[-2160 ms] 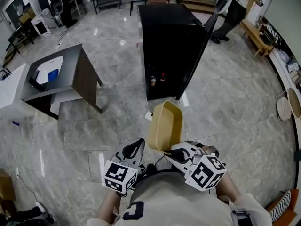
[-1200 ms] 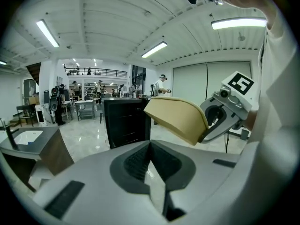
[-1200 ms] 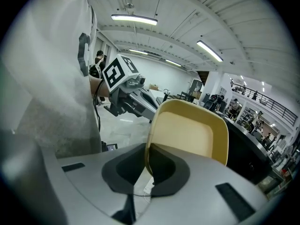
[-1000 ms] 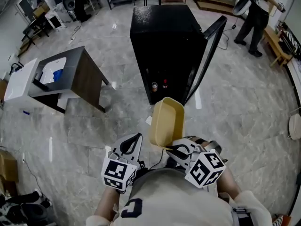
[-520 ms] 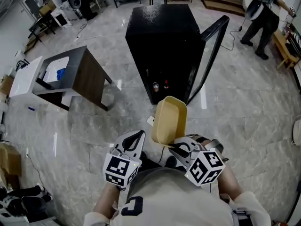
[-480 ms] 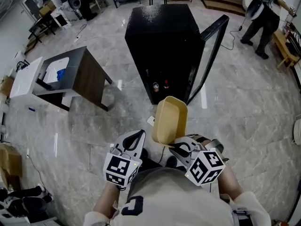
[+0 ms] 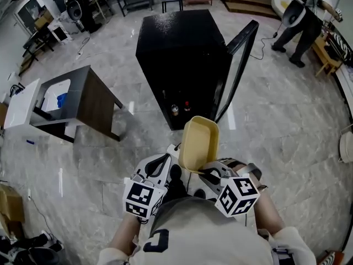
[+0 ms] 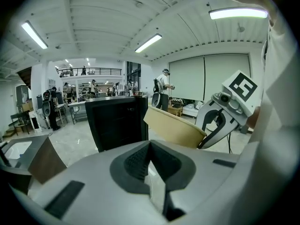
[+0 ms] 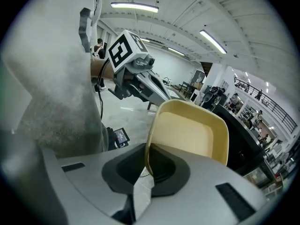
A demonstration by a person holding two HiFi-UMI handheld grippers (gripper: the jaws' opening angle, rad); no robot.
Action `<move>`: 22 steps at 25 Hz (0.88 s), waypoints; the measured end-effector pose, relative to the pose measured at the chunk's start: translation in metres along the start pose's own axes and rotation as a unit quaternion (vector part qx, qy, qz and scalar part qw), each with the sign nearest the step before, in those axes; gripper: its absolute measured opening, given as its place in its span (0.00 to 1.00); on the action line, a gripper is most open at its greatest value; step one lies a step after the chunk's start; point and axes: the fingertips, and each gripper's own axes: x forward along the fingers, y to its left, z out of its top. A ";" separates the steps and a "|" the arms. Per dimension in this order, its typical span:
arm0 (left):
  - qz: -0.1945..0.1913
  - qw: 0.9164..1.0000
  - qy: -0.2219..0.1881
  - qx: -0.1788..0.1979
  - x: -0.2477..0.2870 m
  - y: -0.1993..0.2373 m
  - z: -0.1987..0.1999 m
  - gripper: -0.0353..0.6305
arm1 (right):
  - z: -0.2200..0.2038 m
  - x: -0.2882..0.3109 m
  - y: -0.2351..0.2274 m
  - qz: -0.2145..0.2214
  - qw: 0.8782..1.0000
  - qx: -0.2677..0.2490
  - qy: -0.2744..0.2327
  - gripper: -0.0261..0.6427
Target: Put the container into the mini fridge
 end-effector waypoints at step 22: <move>-0.048 0.996 -0.056 -0.039 0.047 0.197 0.024 0.14 | 0.007 0.132 -0.189 -0.036 0.987 -0.014 0.154 0.09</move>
